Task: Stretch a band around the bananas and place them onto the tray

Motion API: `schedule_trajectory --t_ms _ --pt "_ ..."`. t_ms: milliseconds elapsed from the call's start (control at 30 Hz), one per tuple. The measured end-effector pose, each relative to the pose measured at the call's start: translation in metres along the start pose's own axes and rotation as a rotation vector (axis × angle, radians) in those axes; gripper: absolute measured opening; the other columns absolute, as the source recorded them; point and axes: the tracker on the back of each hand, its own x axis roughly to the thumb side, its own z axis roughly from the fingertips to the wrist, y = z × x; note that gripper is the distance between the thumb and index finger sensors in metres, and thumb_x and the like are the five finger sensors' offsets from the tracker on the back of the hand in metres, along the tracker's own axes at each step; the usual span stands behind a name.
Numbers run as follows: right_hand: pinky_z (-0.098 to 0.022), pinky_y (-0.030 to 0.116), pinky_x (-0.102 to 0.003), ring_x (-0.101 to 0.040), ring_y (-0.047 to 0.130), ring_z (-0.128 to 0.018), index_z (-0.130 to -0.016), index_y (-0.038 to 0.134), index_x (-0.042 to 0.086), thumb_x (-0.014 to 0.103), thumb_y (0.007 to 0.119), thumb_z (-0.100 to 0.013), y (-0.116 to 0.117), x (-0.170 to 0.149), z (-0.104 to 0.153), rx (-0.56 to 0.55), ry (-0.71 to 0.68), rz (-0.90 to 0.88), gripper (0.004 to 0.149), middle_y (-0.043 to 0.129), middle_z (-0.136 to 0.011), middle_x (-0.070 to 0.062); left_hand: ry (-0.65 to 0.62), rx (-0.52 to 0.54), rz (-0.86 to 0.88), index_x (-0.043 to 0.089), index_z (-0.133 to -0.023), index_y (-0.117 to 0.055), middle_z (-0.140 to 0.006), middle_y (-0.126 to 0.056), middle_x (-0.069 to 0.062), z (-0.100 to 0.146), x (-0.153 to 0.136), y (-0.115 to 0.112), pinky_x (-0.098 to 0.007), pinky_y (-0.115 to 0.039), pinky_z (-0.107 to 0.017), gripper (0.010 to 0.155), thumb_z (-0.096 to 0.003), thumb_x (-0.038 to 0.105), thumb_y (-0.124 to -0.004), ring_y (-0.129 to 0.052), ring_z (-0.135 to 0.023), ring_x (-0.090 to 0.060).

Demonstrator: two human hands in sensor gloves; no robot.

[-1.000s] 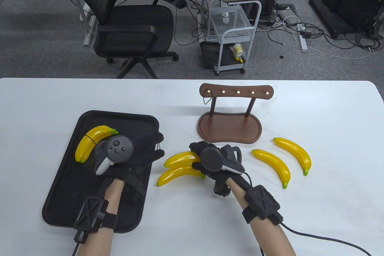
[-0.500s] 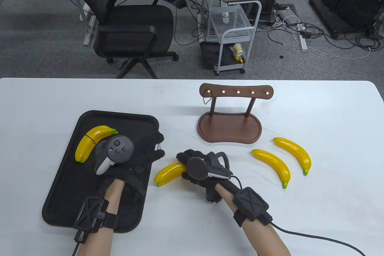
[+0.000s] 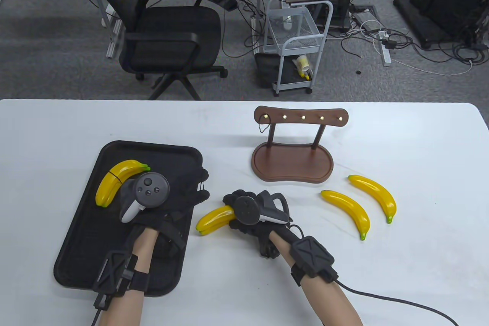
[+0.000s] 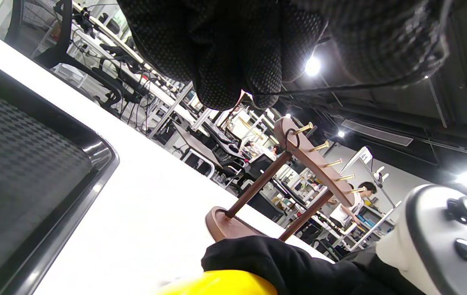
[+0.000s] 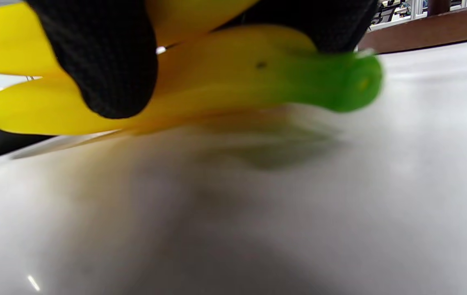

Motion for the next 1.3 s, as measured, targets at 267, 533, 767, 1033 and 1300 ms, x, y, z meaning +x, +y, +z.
schedule_trajectory --t_ms 267,533,767,1033,1300 --pt "-0.055 0.082 -0.048 -0.033 0.090 -0.081 -0.102 0.059 0.020 0.034 0.093 -0.045 0.000 0.009 -0.001 -0.032 0.005 0.093 0.068 0.077 -0.102 -0.006 -0.009 -0.006 0.000 0.027 -0.107 -0.058 -0.112 -0.073 0.003 0.000 0.001 -0.002 -0.047 -0.061 -0.082 0.068 -0.0474 0.058 -0.071 -0.079 -0.105 -0.024" --pt "-0.054 0.084 -0.047 -0.033 0.092 -0.078 -0.100 0.063 0.019 0.035 0.096 -0.041 -0.019 -0.002 0.012 -0.084 0.046 0.029 0.069 0.080 -0.100 -0.006 -0.017 -0.024 -0.006 0.026 -0.107 -0.058 -0.112 -0.074 0.003 -0.002 0.003 -0.006 -0.047 -0.062 -0.082 0.069 -0.0477 0.058 -0.071 -0.080 -0.104 -0.025" --pt "-0.055 0.083 -0.047 -0.034 0.090 -0.080 -0.100 0.063 0.018 0.034 0.097 -0.041 -0.058 -0.015 0.037 -0.189 0.098 -0.008 0.070 0.079 -0.100 -0.008 -0.029 -0.046 0.015 0.024 -0.108 -0.059 -0.111 -0.076 0.001 -0.004 0.008 -0.011 -0.049 -0.062 -0.081 0.070 -0.0486 0.059 -0.070 -0.081 -0.102 -0.027" --pt "-0.055 0.082 -0.047 -0.034 0.090 -0.080 -0.100 0.064 0.017 0.034 0.097 -0.041 -0.086 -0.029 0.054 -0.278 0.155 0.018 0.070 0.079 -0.100 -0.009 -0.058 -0.092 0.016 0.019 -0.108 -0.061 -0.108 -0.080 -0.003 -0.008 0.020 -0.021 -0.051 -0.065 -0.079 0.070 -0.0508 0.059 -0.066 -0.085 -0.099 -0.029" --pt "-0.055 0.082 -0.048 -0.035 0.090 -0.080 -0.100 0.063 0.017 0.034 0.097 -0.041 -0.104 -0.035 0.065 -0.350 0.194 0.004 0.070 0.079 -0.100 -0.010 -0.061 -0.157 0.042 0.015 -0.108 -0.062 -0.106 -0.082 -0.006 -0.012 0.022 -0.032 -0.053 -0.067 -0.077 0.071 -0.0528 0.060 -0.065 -0.089 -0.096 -0.032"
